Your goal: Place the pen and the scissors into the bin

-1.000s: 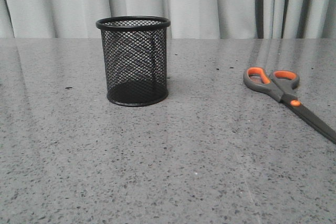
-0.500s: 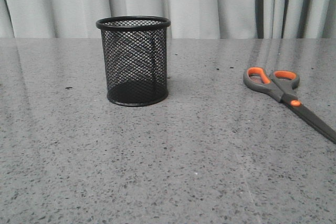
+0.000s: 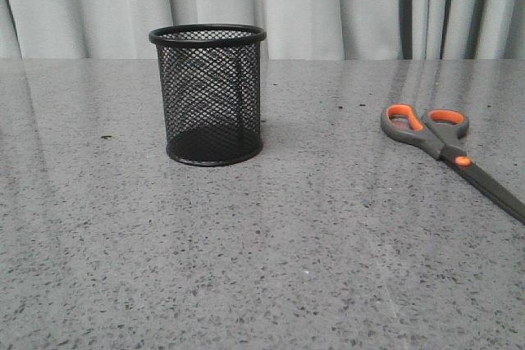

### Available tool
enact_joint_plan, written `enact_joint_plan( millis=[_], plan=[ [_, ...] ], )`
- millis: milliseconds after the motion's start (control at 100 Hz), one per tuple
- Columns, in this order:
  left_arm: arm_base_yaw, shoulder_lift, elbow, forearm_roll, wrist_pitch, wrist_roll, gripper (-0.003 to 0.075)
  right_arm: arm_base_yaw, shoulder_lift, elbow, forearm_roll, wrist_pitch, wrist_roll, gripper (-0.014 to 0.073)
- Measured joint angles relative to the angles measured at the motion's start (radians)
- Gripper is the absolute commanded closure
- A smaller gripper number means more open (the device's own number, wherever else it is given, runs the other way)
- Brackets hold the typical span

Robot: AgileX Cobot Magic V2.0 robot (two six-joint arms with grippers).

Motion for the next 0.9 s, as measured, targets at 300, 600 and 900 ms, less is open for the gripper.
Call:
enact_joint_plan(
  millis=[300, 600, 900],
  plan=[
    [0.000, 0.292, -0.345, 0.345, 0.370, 0.000, 0.0740, 0.000, 0.342, -0.283, -0.031, 0.331, 0.000, 0.0638],
    [0.000, 0.578, -0.563, 0.464, 0.629, 0.014, 0.0739, 0.000, 0.621, -0.444, -0.037, 0.391, 0.000, 0.0638],
    [0.000, 0.704, -0.588, 0.432, 0.661, 0.142, 0.0552, 0.000, 0.778, -0.552, -0.041, 0.535, -0.064, 0.0495]
  ],
)
